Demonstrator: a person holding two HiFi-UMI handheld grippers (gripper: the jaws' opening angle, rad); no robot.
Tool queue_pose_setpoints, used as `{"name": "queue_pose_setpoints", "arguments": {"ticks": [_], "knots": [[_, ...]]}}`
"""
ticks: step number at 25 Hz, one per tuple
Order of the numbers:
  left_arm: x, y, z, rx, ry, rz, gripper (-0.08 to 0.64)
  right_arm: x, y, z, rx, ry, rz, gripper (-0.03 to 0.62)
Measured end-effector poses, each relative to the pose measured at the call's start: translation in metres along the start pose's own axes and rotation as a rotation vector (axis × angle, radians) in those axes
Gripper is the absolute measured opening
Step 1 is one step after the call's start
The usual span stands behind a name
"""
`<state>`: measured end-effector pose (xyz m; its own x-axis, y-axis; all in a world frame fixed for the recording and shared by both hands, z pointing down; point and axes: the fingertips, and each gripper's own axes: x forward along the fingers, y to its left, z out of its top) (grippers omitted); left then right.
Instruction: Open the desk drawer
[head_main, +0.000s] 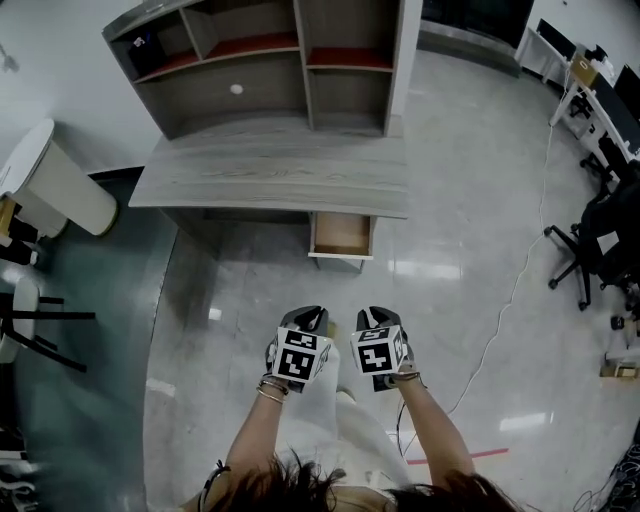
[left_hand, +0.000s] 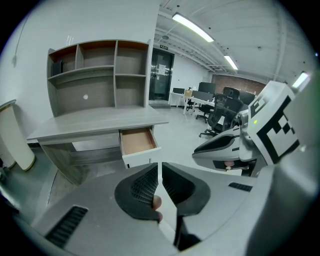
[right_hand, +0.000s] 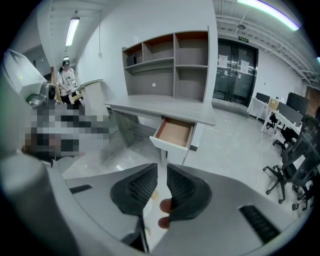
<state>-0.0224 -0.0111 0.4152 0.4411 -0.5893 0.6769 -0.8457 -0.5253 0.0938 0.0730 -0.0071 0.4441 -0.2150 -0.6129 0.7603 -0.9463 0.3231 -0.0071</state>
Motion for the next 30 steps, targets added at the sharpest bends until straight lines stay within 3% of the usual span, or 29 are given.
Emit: {"name": "queue_pose_setpoints", "arguments": {"ticks": [7, 17, 30], "knots": [[-0.028, -0.014, 0.006, 0.052, -0.051, 0.013, 0.032, -0.023, 0.003, 0.0, -0.013, -0.048, -0.011, 0.06], [-0.069, -0.022, 0.004, 0.033, -0.107, 0.032, 0.032, -0.053, 0.014, 0.004, -0.092, -0.116, -0.033, 0.043], [-0.103, -0.032, -0.001, 0.129, -0.138, -0.009, 0.032, -0.082, 0.029, 0.006, -0.119, -0.168, -0.092, 0.029]]}}
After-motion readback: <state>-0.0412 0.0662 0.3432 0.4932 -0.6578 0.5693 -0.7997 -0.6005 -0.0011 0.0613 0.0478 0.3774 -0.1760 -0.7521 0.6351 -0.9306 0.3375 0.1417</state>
